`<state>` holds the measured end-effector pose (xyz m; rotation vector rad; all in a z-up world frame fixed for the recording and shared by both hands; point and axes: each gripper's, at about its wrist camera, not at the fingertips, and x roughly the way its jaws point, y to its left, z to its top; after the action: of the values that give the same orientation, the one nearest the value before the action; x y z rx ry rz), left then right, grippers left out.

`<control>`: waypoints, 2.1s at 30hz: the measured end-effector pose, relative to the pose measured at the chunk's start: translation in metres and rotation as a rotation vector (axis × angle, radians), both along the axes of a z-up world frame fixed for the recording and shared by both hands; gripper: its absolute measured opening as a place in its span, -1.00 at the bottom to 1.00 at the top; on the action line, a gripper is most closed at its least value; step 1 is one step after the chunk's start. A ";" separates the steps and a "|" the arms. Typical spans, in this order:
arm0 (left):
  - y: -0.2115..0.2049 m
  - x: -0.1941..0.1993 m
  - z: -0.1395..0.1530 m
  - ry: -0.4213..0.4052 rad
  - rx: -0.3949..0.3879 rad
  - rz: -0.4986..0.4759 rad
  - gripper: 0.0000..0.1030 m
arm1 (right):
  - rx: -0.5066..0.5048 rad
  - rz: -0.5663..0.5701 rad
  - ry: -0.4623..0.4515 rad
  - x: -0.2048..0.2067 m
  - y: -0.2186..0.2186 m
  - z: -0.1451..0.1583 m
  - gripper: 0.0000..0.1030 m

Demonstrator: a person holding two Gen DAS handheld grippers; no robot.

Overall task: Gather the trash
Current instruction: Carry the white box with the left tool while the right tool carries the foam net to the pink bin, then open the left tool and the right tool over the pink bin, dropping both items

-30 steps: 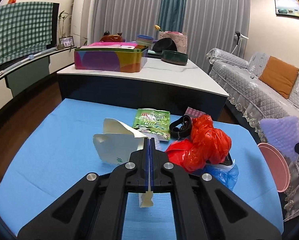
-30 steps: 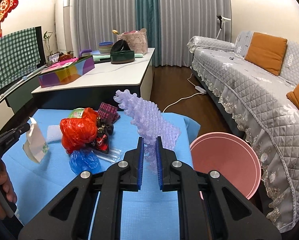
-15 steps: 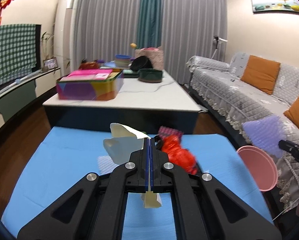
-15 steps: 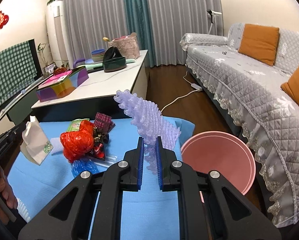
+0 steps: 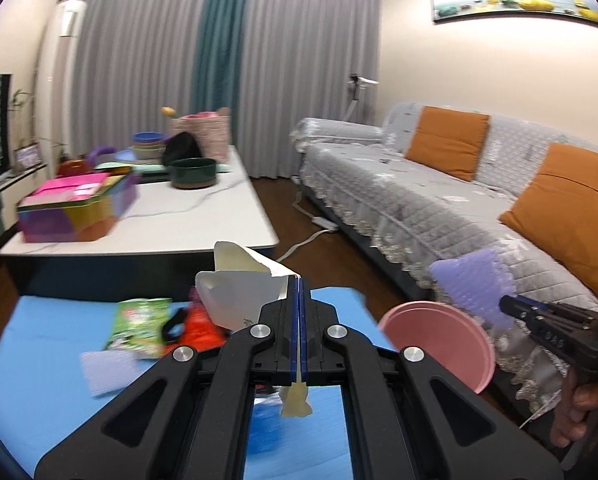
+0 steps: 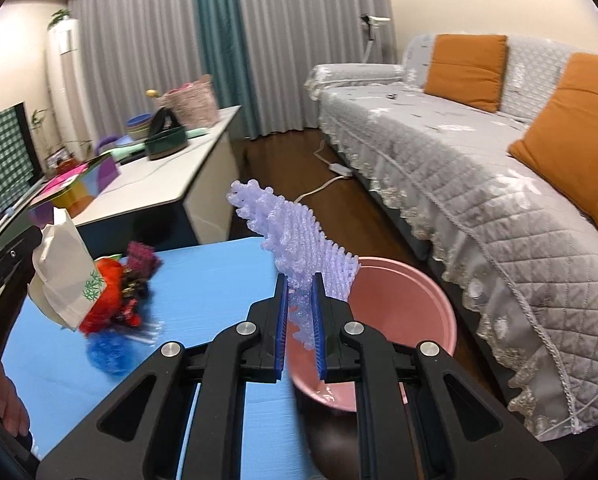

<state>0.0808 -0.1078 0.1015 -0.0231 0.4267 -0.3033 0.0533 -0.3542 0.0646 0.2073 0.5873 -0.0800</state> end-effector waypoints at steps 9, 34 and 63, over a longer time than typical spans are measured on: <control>-0.078 0.022 -0.018 0.033 -0.033 -0.175 -1.00 | 0.031 -0.075 0.043 0.009 -0.040 -0.021 -0.77; -0.168 0.089 -0.082 0.152 -0.021 -0.429 -0.99 | 0.051 -0.159 0.118 0.034 -0.075 -0.060 -0.70; -0.005 0.010 0.004 0.076 -0.019 -0.150 0.01 | -0.050 -0.032 -0.011 0.007 0.025 0.018 0.90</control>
<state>0.0907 -0.1129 0.1055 -0.0215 0.5017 -0.4555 0.0599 -0.3296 0.0826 0.1689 0.5708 -0.1241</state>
